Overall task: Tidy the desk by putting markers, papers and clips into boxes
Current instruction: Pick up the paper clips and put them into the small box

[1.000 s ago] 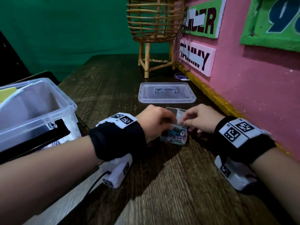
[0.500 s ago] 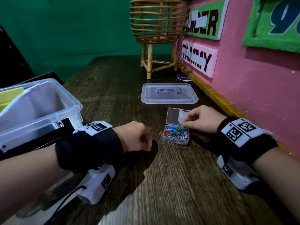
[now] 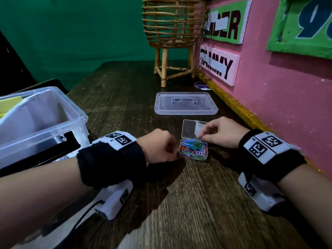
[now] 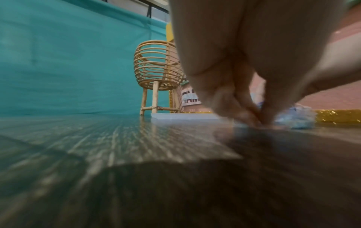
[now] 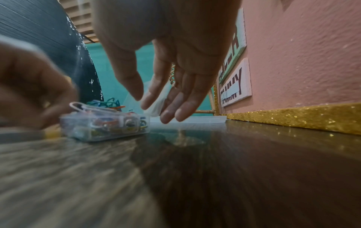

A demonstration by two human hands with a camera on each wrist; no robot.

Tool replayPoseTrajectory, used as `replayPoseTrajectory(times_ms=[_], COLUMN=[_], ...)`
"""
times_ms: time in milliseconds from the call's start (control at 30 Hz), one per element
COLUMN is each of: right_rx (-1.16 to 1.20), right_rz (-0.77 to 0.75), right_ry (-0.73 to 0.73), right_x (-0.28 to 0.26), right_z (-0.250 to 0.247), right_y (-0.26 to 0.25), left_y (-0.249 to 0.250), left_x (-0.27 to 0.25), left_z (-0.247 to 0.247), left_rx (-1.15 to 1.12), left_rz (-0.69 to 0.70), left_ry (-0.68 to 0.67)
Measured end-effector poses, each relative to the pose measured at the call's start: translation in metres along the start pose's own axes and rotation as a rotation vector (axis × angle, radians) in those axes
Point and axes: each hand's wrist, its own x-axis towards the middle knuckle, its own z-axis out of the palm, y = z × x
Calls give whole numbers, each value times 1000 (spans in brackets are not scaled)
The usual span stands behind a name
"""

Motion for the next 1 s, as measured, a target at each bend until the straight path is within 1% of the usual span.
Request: replayPoseTrajectory(times_ms=[100, 267, 367, 400, 500, 633, 667, 733, 800, 867, 1000], right_rx=[1, 20, 11, 10, -6, -8, -9, -8, -6, -3, 2], right_rz=[24, 8, -1, 2, 20, 28, 27, 18, 17, 17, 23], right_ry=[-14, -5, 6, 4, -9, -13, -13, -13, -12, -9, -17], right_x=[-2, 0, 0, 0, -1, -3, -4, -5, -5, -5, -6], right_z=[-1, 0, 0, -1, -2, -3, -3, -4, -4, -4, -4], right_y=[-2, 2, 3, 2, 1, 0, -1, -2, -3, -4, -5], left_y=[5, 16, 15, 14, 12, 11, 11, 10, 8, 5, 2], left_x=[10, 22, 28, 31, 37, 39, 39, 37, 36, 37, 39], left_z=[-4, -7, -9, -9, -7, -5, -4, -2, -2, -3, -3], left_rx=[-24, -114, -122, -97, -24, -57, -71, -73, -41, -51, -112], left_rz=[76, 202, 217, 212, 207, 202, 197, 198, 215, 221, 222], left_ry=[180, 297, 359, 338, 202, 182, 148, 39, -14, 7, 93])
